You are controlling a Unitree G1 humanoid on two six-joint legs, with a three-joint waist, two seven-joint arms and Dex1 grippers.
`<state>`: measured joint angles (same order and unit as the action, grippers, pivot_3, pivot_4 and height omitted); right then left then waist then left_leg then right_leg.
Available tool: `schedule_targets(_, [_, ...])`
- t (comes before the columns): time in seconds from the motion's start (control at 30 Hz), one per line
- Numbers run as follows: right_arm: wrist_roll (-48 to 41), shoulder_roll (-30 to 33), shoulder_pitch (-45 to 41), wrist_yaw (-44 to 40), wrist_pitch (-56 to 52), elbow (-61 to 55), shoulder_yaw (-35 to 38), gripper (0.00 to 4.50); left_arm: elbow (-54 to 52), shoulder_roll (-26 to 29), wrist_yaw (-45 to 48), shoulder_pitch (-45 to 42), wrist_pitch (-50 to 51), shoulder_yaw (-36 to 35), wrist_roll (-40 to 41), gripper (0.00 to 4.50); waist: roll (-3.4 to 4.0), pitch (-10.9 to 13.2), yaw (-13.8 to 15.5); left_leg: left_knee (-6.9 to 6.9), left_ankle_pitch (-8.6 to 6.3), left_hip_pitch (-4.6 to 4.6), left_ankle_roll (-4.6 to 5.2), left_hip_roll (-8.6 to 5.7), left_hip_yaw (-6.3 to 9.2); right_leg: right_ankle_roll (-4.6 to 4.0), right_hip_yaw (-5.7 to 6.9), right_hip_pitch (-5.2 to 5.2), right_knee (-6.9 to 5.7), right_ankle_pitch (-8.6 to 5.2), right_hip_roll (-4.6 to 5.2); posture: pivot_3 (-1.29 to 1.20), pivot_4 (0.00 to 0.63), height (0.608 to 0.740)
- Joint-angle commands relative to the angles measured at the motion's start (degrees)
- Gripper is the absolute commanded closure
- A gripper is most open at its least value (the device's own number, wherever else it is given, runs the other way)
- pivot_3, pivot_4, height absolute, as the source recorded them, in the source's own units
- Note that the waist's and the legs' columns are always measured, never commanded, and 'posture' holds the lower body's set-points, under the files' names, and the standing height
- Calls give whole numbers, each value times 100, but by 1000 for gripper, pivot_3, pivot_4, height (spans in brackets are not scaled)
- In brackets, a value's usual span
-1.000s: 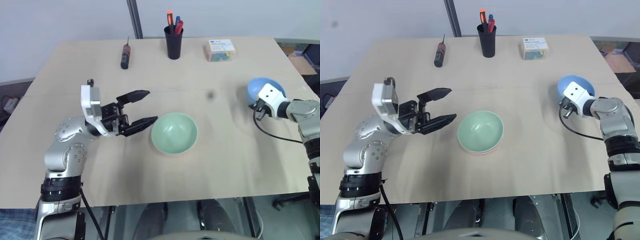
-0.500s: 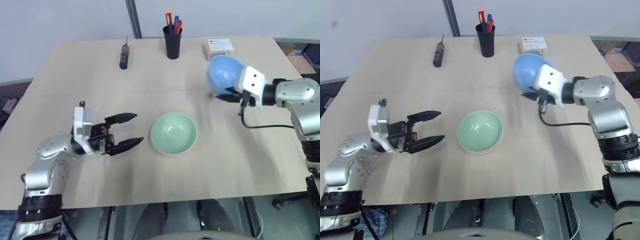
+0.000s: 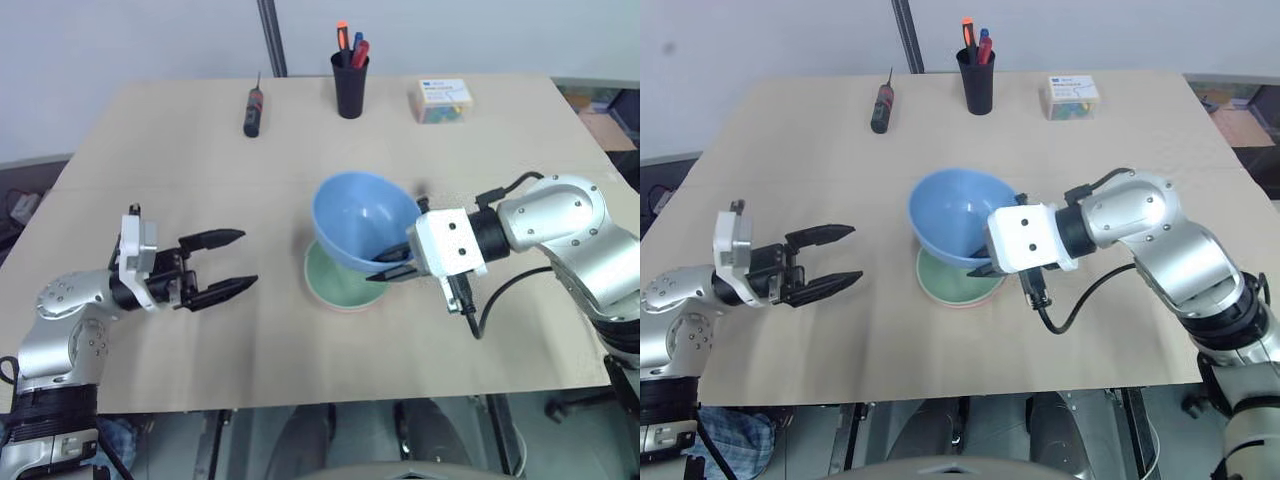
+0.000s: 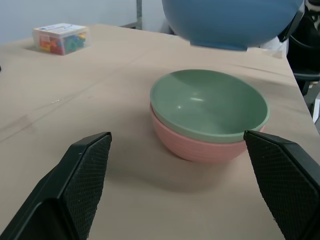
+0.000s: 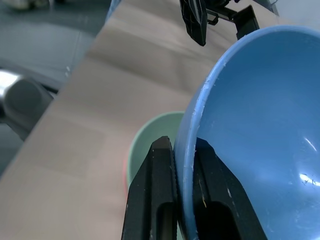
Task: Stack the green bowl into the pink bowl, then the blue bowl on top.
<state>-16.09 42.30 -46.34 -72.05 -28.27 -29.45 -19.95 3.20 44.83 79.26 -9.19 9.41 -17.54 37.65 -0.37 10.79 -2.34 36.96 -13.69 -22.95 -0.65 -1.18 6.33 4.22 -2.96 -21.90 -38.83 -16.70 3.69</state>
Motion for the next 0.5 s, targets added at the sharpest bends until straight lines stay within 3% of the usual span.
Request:
schedule_targets(0.03, [121,-18,-175,-11,178,-148,-55,3587,10,39,61,-114,-112,-102,14,0,0,0,1,0,0,0,0,0,0,0,0,0,0,0,0,0,150,740])
schedule_targets(0.1, [155,-8,-184,-21,200,-138,-86,2678,8,-10,25,-163,-113,-115,37,0,0,0,1,0,0,-1,0,0,0,0,0,0,1,0,0,0,150,740])
schedule_targets(0.2, [162,-81,-148,218,14,-37,11,1734,-21,-46,-27,-184,-66,-114,44,0,0,0,1,0,0,-1,0,0,0,0,0,0,0,0,0,0,150,740])
schedule_targets(0.33, [-202,-222,9,640,-344,645,731,1734,-207,-67,-375,-98,43,-110,-81,0,-1,0,-1,0,0,1,0,0,0,0,-1,0,-2,0,0,0,150,740])
schedule_targets(0.5, [-683,-33,747,618,233,2063,2114,1734,-724,-44,-988,255,360,-330,3,0,-8,-4,37,-1,0,-2,1,-3,5,0,2,5,5,0,3,0,150,740])
